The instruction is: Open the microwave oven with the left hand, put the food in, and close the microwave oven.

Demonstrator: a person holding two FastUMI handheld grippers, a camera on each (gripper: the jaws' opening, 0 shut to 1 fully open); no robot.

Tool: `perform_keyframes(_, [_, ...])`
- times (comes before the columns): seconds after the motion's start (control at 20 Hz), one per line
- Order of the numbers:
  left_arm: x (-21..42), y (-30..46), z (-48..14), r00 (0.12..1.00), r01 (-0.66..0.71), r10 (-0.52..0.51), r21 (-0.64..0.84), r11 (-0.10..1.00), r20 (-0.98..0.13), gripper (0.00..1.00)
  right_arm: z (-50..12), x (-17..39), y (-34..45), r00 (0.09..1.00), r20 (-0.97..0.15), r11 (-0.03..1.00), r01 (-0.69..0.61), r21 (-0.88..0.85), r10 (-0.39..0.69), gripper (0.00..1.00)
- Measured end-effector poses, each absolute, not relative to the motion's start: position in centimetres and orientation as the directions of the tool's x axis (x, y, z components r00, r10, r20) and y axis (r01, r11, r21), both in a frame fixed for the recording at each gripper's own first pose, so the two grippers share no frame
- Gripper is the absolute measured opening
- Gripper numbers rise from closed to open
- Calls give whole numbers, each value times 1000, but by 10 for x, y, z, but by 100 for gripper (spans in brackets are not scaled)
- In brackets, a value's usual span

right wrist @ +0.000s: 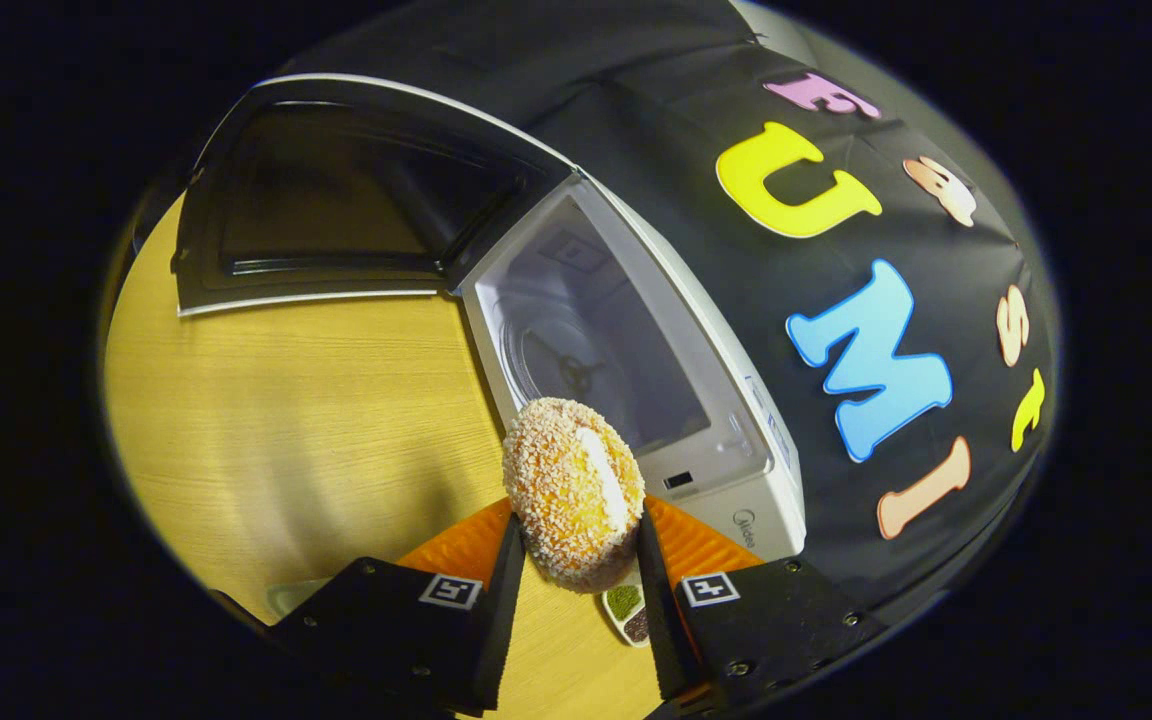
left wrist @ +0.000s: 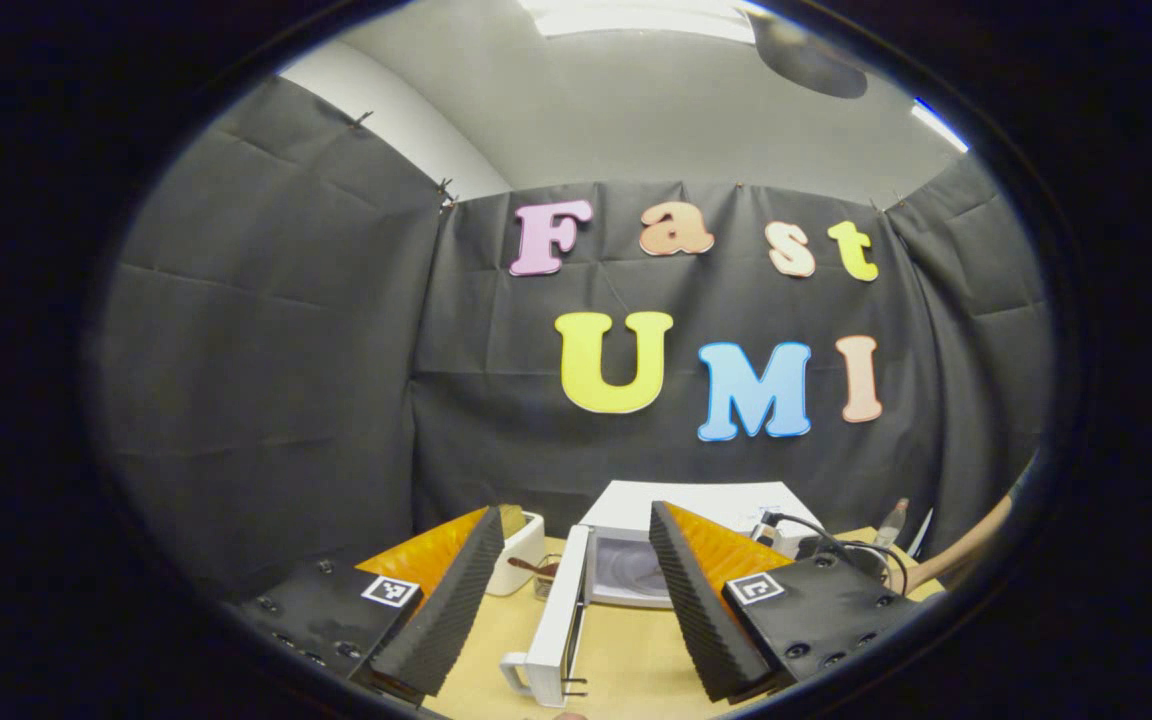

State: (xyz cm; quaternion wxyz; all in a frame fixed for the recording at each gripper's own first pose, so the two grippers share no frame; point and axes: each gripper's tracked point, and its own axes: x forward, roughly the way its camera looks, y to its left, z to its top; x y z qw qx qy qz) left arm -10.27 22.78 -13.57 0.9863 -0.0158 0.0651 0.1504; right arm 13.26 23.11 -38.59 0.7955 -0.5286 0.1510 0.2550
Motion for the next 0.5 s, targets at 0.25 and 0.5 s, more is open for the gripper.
perform_keyframes(0.25, [-114, 233, -137, 933, -334, 330, 0, 943, -144, 93, -397, 164, 259, 838, -474, 225, -534, -815, 271, 58])
perform_keyframes(0.5, [-134, 241, -143, 910, -380, 377, 17, 925, -174, 95, -410, 195, 291, 846, -432, 118, -486, -866, 314, 58])
